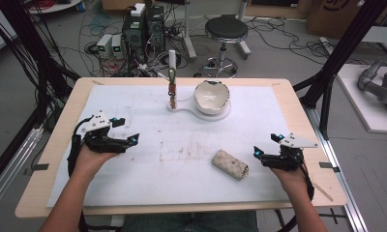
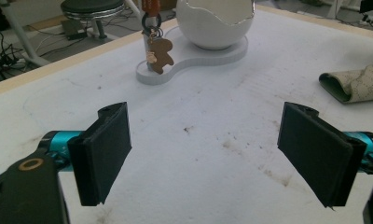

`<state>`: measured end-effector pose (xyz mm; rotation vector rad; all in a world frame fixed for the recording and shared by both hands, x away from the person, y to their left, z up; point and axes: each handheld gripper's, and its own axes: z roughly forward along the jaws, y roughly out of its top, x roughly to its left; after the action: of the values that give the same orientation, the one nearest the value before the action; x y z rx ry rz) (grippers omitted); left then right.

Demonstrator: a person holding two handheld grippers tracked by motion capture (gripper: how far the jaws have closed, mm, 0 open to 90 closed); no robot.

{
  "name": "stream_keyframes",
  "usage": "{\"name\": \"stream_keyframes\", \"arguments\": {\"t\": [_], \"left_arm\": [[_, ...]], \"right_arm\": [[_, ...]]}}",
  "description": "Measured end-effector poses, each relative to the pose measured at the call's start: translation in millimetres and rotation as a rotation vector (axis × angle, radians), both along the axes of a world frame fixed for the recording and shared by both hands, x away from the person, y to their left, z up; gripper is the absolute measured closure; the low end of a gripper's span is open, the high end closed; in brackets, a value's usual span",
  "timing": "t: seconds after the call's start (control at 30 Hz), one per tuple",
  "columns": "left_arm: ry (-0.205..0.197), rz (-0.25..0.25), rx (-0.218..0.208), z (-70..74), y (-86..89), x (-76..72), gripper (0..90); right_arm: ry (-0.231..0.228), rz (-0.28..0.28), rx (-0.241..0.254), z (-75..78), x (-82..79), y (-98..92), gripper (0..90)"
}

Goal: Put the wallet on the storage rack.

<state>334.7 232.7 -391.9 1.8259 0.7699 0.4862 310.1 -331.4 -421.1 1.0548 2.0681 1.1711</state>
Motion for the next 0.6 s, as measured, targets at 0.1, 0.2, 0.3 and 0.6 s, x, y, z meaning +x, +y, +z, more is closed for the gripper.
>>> {"name": "stream_keyframes", "arguments": {"t": [0.1, 0.2, 0.3, 0.6], "left_arm": [[0.008, 0.002, -0.004, -3.0, 3.7, -0.4, 17.1], [0.025, -0.010, 0.008, -5.9, 4.7, -0.8, 17.1], [0.025, -0.005, 0.012, -8.6, 5.9, -1.8, 17.1], [0.026, 0.002, 0.033, -13.3, 8.7, 0.1, 17.1]], "right_arm": [[-0.004, 0.001, -0.003, 0.5, -0.7, 0.7, 16.4], [0.002, 0.001, 0.002, 0.4, -0.5, 1.6, 16.4], [0.001, 0.009, 0.003, 0.7, -0.2, 3.8, 16.3], [0.002, 0.078, 0.017, 3.5, -8.0, 22.1, 16.3]]}}
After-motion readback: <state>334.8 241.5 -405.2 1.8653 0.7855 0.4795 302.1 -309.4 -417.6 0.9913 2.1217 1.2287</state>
